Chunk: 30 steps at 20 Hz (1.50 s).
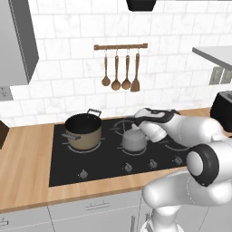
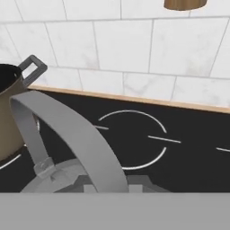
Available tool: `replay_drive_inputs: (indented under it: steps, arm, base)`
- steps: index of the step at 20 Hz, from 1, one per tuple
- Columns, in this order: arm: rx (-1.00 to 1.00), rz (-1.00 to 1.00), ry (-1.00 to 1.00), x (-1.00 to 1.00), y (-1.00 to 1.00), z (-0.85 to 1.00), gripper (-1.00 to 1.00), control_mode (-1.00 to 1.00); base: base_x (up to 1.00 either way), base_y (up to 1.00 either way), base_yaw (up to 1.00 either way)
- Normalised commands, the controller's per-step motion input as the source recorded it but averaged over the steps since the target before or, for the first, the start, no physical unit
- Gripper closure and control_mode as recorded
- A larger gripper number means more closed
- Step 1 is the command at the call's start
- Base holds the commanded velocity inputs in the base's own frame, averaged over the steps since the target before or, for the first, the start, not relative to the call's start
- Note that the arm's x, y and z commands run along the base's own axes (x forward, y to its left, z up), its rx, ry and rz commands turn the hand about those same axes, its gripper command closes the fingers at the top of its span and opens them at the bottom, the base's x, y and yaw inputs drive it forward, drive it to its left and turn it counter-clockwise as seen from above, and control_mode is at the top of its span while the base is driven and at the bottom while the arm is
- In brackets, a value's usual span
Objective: Pick the kettle from the counter and place it on a stove burner. Then turn the burner on.
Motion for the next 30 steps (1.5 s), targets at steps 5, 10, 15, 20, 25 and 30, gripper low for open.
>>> replay_drive_inputs:
  steps: [5,10,15,20,25,30]
  arm:
    - [0.0,0.0,0.0,0.0,0.01,-0.04,-1.0,-1.0]
    - [0.0,0.0,0.0,-0.07,0.02,0.0,-1.0,-1.0]
    - [0.0,0.0,0.0,-0.25,0.0,0.02,-1.0,-1.0]
    - [0.0,0.0,0.0,-0.24,0.0,0.0,-1.0,-1.0]
    - [0.0,0.0,0.0,-0.13,-0.12,0.16,-1.0,-1.0]
    - [0.0,0.0,0.0,-0.31,-0.06,0.35,-1.0,-1.0]
  base:
    - [0.0,0.0,0.0]
    - [0.0,0.0,0.0]
    - [0.0,0.0,0.0]
    - [0.0,0.0,0.0]
    - [0.0,0.0,0.0]
    - [0.0,0.0,0.0]
